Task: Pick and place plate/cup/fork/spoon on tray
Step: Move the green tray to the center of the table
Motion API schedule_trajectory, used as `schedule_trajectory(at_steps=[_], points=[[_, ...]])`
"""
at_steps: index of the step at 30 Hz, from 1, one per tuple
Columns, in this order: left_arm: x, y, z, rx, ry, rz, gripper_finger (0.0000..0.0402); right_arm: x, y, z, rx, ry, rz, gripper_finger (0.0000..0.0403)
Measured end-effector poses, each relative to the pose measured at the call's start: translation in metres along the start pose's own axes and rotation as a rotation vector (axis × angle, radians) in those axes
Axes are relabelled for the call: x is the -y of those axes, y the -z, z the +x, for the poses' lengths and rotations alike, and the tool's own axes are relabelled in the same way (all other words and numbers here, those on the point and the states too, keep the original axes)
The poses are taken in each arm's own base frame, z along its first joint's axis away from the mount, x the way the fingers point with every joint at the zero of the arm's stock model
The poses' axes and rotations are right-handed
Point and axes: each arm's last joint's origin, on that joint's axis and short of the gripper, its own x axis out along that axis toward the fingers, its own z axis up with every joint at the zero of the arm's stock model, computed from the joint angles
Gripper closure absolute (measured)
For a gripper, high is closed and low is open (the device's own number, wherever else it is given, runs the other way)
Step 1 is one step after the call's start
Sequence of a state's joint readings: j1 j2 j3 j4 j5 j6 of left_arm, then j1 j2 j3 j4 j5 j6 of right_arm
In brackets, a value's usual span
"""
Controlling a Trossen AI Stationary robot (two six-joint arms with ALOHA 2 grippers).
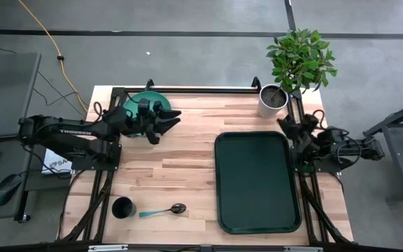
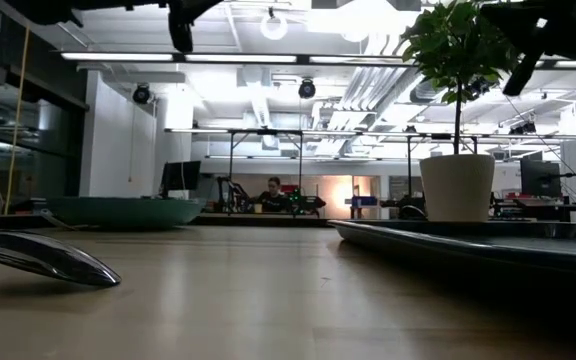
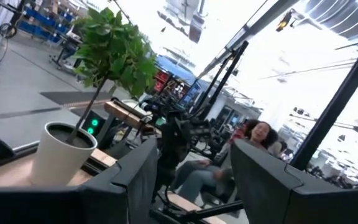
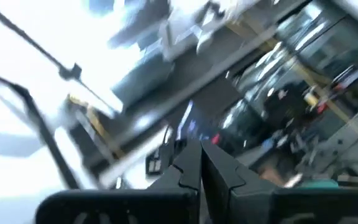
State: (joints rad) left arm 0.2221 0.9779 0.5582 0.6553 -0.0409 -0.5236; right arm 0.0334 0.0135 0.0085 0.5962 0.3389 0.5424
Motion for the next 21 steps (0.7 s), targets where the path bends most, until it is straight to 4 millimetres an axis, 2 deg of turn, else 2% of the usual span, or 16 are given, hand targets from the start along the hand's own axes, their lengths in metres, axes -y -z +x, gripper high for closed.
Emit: schedule_trajectory(at_steps=[5, 11, 17, 21], points=[[0.001, -0.002, -0.007, -0.004, 0.023, 0.001, 0.0213, -0.005, -0.005, 0.007, -0.001, 0.030, 0.037, 0.0402], [-0.002, -0.003, -0.012, -0.029, 0.007, 0.025, 0.0213, -0.015, -0.002, 0.035, -0.120, 0.096, 0.015, 0.0402], [-0.002, -0.007, -0.015, -0.021, 0.003, 0.028, 0.0213, -0.018, 0.016, 0.062, -0.392, 0.210, 0.035, 0.0397], [-0.001, -0.009, -0.016, -0.014, 0.009, 0.033, 0.0213, -0.015, 0.029, 0.070, -0.610, 0.356, 0.087, 0.0362]])
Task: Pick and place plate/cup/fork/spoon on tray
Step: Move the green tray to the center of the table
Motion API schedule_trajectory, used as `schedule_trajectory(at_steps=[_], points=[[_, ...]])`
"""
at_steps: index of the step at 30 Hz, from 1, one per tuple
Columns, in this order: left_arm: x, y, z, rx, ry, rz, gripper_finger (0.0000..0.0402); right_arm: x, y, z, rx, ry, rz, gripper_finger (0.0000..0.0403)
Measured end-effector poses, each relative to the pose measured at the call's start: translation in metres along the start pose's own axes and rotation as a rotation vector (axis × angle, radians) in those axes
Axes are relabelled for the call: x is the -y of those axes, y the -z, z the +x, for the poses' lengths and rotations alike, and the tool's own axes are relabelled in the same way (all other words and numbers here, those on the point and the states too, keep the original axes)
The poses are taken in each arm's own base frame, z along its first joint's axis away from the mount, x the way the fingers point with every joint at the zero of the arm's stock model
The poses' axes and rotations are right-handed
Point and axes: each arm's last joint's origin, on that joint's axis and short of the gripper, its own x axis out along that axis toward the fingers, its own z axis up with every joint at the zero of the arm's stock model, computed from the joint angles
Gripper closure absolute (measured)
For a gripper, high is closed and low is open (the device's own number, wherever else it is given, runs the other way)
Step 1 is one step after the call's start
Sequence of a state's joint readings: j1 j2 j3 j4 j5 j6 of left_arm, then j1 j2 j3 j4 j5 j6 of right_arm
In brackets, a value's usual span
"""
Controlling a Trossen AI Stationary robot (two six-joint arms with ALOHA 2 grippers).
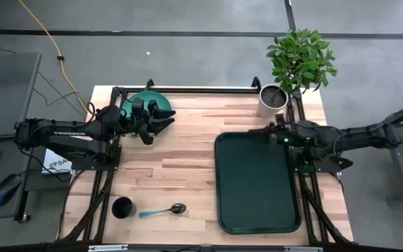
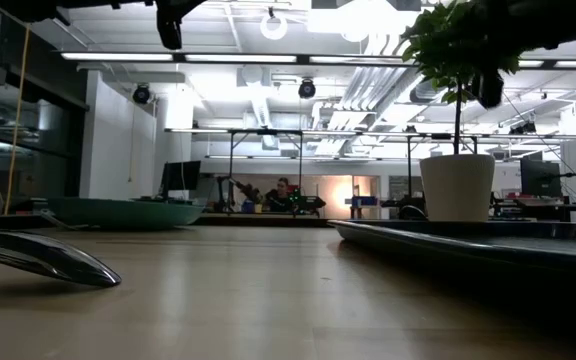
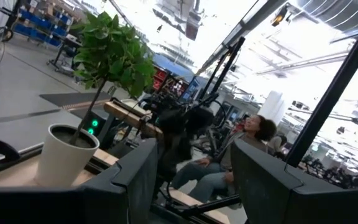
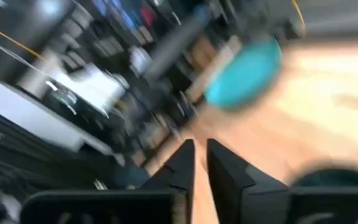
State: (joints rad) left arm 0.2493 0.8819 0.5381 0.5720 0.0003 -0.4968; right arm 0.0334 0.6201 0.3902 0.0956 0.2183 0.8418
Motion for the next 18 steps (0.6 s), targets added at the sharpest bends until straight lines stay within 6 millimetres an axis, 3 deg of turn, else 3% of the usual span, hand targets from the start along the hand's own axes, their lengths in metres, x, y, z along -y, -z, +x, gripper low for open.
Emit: schedule_trajectory(at_steps=[9, 18], points=[[0.000, 0.000, 0.000, 0.000, 0.000, 0.002, 0.0213, 0.014, 0.025, 0.009, -0.502, 0.324, 0.185, 0.0254], [0.000, 0.000, 0.000, 0.000, 0.000, 0.002, 0.0213, 0.028, 0.057, -0.002, -0.759, 0.654, 0.327, 0.0250]])
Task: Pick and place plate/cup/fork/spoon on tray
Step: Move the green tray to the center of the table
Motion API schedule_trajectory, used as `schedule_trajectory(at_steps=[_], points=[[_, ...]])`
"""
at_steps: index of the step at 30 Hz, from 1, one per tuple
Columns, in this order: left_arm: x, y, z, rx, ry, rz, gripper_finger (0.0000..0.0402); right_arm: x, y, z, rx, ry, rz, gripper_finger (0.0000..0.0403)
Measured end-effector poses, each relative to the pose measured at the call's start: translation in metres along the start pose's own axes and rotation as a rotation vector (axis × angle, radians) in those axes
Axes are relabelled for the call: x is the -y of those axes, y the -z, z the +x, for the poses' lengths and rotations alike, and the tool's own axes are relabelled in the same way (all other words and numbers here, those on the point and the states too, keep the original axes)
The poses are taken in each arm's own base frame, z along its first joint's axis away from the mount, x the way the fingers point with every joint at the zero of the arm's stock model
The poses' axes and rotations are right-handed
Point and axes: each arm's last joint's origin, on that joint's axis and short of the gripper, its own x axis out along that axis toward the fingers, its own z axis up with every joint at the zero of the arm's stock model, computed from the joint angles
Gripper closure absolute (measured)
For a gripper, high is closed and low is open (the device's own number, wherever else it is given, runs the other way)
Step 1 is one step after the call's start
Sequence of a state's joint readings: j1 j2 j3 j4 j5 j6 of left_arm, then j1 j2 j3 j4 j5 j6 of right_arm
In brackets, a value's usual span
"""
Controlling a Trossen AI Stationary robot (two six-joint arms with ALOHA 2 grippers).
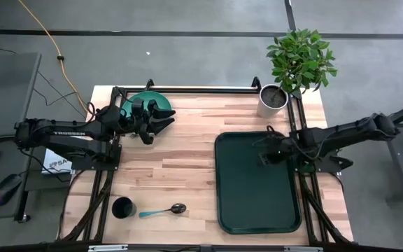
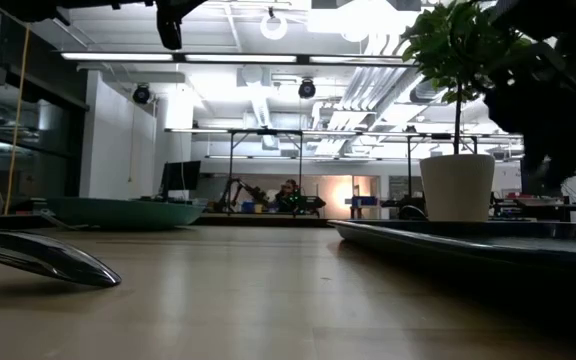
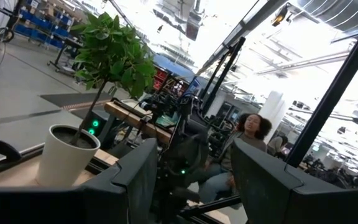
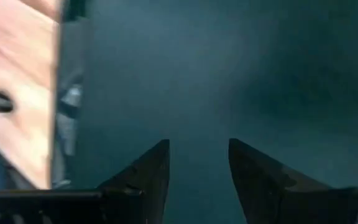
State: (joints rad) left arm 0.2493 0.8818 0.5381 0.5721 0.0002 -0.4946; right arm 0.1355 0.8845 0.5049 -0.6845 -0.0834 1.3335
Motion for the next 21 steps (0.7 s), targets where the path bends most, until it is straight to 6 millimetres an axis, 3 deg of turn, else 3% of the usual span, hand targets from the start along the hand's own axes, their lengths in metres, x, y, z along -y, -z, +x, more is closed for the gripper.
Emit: schedule_trajectory(at_steps=[15, 18, 21], points=[[0.000, 0.000, 0.000, 0.001, 0.000, 0.000, 0.0213, -0.002, 0.031, 0.022, -0.049, 0.168, 0.134, 0.0268], [0.000, 0.000, 0.000, 0.001, 0.000, 0.000, 0.0213, -0.002, 0.038, 0.025, -0.064, 0.193, 0.122, 0.0292], [0.000, 0.000, 0.000, 0.003, -0.005, 0.000, 0.0213, -0.002, 0.044, 0.028, -0.072, 0.211, 0.141, 0.0345]])
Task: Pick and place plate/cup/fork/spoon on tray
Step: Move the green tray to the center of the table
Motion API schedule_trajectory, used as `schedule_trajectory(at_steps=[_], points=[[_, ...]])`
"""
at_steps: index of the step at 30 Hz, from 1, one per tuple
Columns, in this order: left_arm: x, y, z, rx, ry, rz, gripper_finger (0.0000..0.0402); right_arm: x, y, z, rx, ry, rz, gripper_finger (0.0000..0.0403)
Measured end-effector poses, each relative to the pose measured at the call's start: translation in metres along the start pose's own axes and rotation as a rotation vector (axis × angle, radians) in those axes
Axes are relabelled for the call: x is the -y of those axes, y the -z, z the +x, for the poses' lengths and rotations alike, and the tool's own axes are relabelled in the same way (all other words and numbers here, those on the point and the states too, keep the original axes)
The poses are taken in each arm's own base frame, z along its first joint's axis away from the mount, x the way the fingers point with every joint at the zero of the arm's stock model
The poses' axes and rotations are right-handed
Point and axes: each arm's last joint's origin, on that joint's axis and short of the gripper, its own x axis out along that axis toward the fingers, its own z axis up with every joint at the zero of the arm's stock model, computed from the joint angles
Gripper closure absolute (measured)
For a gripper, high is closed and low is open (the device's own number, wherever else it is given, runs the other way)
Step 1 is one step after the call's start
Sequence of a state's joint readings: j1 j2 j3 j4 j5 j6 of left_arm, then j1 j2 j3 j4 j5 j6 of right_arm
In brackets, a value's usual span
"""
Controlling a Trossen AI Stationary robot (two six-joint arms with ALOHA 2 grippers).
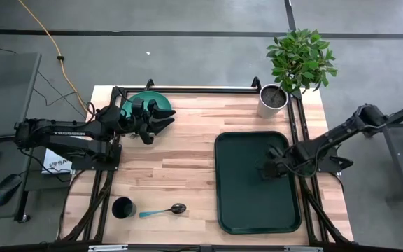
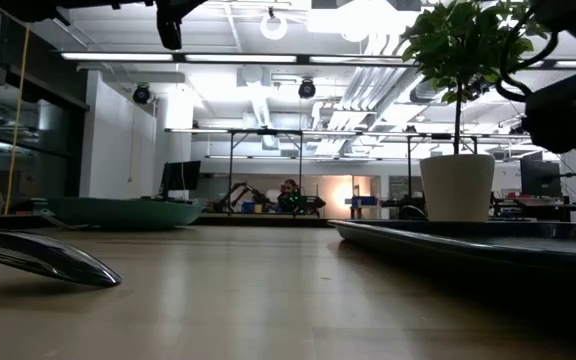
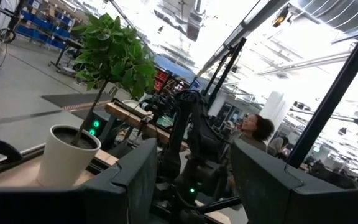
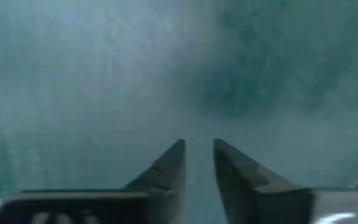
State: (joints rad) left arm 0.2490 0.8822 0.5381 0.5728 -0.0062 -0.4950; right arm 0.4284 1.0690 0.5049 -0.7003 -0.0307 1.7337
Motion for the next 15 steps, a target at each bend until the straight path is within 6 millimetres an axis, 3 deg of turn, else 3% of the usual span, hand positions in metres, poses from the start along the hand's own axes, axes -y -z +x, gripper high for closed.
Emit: schedule_trajectory(at_steps=[3, 15], points=[[0.000, 0.000, 0.000, 0.003, -0.004, 0.000, 0.0213, -0.002, 0.005, 0.003, -0.006, -0.006, 0.028, 0.0393], [0.000, 0.000, 0.000, 0.003, -0.005, -0.003, 0.0213, -0.004, 0.016, 0.026, 0.012, 0.086, 0.175, 0.0402]])
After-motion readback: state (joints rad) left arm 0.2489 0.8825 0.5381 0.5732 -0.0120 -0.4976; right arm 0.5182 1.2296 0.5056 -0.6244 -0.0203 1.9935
